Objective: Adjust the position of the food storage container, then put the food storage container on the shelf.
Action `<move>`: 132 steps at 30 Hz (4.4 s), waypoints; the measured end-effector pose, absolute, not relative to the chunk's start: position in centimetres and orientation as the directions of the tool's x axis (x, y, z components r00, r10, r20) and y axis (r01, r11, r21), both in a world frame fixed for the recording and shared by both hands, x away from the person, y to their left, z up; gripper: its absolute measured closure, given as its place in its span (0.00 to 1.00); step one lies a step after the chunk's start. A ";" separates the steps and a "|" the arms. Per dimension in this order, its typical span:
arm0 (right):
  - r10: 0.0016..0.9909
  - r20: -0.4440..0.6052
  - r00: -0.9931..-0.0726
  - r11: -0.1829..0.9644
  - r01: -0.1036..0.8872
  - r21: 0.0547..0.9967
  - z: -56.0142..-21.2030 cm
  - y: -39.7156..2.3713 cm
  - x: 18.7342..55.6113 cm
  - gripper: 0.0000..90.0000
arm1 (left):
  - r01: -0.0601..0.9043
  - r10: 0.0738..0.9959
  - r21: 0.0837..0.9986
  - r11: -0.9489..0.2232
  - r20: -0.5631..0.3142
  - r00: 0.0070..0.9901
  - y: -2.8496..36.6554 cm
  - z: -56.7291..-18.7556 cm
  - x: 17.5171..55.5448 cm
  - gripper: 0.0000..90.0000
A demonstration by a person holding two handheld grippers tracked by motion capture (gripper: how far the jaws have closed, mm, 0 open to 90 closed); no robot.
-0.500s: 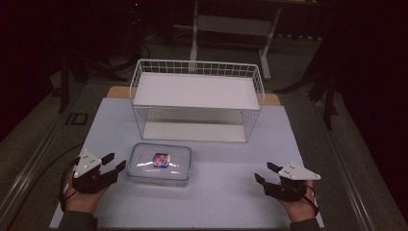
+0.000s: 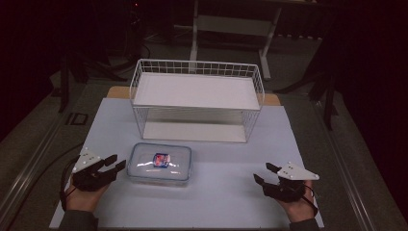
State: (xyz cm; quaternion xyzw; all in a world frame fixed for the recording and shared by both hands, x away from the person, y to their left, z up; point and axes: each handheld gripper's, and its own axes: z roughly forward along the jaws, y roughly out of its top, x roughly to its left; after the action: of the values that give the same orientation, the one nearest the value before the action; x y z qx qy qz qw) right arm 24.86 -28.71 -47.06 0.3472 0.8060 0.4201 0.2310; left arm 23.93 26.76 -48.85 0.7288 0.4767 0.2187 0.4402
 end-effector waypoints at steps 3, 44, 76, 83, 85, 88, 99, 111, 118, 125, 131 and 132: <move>0.752 -0.082 -0.654 0.409 0.365 0.836 -47.1 -28.7 24.8 0.42 | 0.516 0.884 0.842 -0.155 -0.115 0.453 26.8 -49.1 24.3 0.69; 0.727 -0.074 -0.683 0.428 0.365 0.827 -47.4 -27.6 24.9 0.43 | 0.503 0.817 0.808 -0.306 -0.048 0.575 18.7 -49.4 26.8 1.00; 0.713 -0.081 -0.696 0.441 0.357 0.823 -47.5 -27.0 25.1 0.43 | 0.436 0.770 0.862 -0.259 -0.088 0.632 17.2 -48.2 26.5 0.68; 0.719 -0.078 -0.690 0.433 0.357 0.828 -47.5 -27.3 25.1 0.43 | 0.425 0.762 0.878 -0.220 -0.118 0.637 17.7 -47.8 26.2 0.63; 0.720 -0.079 -0.689 0.432 0.357 0.828 -47.5 -27.4 25.2 0.43 | 0.419 0.764 0.884 -0.205 -0.123 0.633 17.9 -47.6 26.0 0.62; 0.722 -0.078 -0.688 0.431 0.359 0.828 -47.5 -27.4 25.2 0.43 | 0.411 0.767 0.892 -0.190 -0.126 0.629 18.0 -47.5 25.9 0.60; 0.718 -0.064 -0.693 0.421 0.358 0.833 -47.4 -26.7 25.6 0.43 | 0.421 0.787 0.894 -0.151 -0.149 0.598 18.2 -47.3 25.9 0.55; 0.696 0.010 -0.718 0.382 0.382 0.842 -47.1 -25.8 26.1 0.42 | 0.439 0.794 0.889 -0.126 -0.175 0.583 18.1 -47.3 26.3 0.46; 0.693 0.069 -0.717 0.336 0.407 0.850 -46.9 -25.3 27.0 0.40 | 0.470 0.784 0.873 -0.135 -0.196 0.589 17.7 -47.6 26.8 0.39; 0.678 0.112 -0.727 0.305 0.417 0.856 -46.7 -23.8 27.8 0.40 | 0.492 0.770 0.853 -0.173 -0.194 0.607 16.4 -48.0 27.2 0.37; 0.670 0.180 -0.720 0.281 0.471 0.836 -47.3 -22.4 28.9 0.41 | 0.524 0.767 0.833 -0.177 -0.217 0.603 15.7 -48.7 27.8 0.34; 0.669 0.210 -0.713 0.262 0.490 0.832 -47.4 -22.3 29.3 0.42 | 0.527 0.767 0.831 -0.180 -0.217 0.604 15.6 -48.7 27.9 0.33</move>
State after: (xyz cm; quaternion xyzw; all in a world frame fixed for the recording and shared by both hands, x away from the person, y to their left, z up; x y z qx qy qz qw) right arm 29.26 -22.30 -47.41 0.3672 0.7889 0.4841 0.0923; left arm 27.89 15.62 -48.72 0.7577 0.4269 0.1256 0.4773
